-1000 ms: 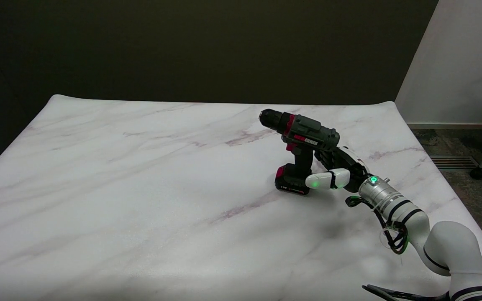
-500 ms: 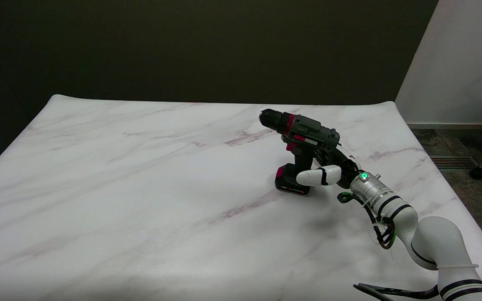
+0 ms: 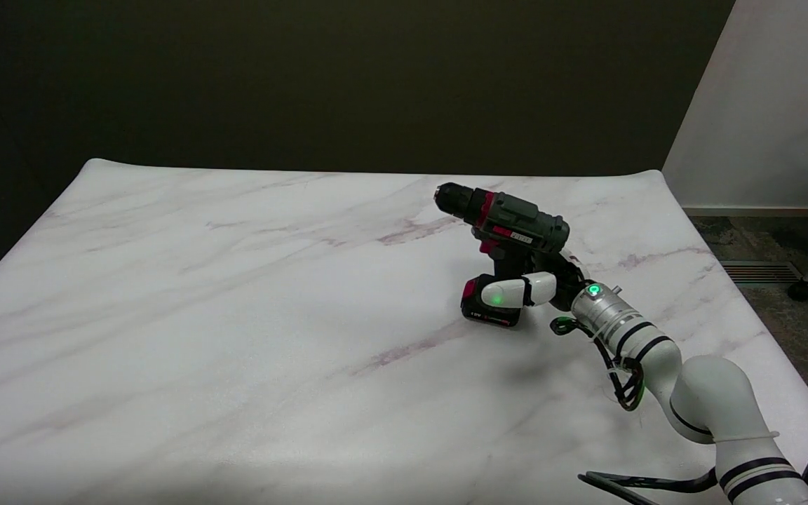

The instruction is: Pick up the power screwdriver.

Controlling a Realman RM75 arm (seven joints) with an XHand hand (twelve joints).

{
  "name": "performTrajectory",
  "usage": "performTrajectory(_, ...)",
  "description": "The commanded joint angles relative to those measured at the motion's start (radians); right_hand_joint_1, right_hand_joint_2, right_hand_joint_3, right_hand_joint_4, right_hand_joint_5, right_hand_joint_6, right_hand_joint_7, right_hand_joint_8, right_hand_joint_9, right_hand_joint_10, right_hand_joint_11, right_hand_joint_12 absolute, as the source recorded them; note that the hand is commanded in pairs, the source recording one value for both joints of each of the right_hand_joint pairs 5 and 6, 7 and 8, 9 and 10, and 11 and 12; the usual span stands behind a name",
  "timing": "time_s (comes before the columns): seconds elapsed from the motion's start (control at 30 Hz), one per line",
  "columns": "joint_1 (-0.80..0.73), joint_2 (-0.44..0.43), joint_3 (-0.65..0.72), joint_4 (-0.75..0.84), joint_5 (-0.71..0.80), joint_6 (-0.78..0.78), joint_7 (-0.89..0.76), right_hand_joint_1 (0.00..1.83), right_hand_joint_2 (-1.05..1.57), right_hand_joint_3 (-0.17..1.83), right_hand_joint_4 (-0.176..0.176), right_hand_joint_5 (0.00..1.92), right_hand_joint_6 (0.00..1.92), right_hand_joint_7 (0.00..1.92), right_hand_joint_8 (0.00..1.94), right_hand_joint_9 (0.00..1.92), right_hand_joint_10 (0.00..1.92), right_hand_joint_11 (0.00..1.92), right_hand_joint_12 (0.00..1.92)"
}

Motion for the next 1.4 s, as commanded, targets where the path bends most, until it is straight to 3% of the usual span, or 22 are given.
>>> performTrajectory(0.03, 0.057, -0.002, -0.065, -0.025, -0.003, 0.009, 0.0, 1.12, -0.19, 0.34, -0.021, 0.0, 0.0, 0.0, 0.0, 0.0, 0.0, 0.0, 0.0)
performTrajectory(0.37, 0.06, 0.025, -0.07, -0.021, 0.01, -0.008, 0.0, 1.12, -0.23, 0.39, 0.008, 0.0, 0.0, 0.08, 0.08, 0.0, 0.0, 0.15, 0.15)
performTrajectory(0.63, 0.06, 0.1, -0.147, -0.031, 0.127, -0.021, 0.0, 1.11, -0.25, 0.39, 0.017, 0.0, 0.0, 0.16, 0.16, 0.15, 0.15, 0.44, 0.44)
performTrajectory(1.1, 0.056, 0.146, -0.177, -0.047, 0.215, -0.043, 0.0, 1.1, -0.27, 0.42, 0.037, 0.0, 0.0, 0.2, 0.2, 0.19, 0.19, 0.55, 0.55)
performTrajectory(1.2, 0.051, 0.147, -0.165, -0.05, 0.226, -0.046, 0.0, 1.1, -0.26, 0.4, 0.032, 0.02, 0.02, 0.24, 0.24, 0.21, 0.21, 0.61, 0.61)
performTrajectory(1.4, 0.046, 0.147, -0.14, -0.055, 0.226, -0.046, 0.0, 1.13, -0.15, 0.36, -0.045, 0.15, 0.15, 0.62, 0.62, 0.54, 0.54, 0.87, 0.87)
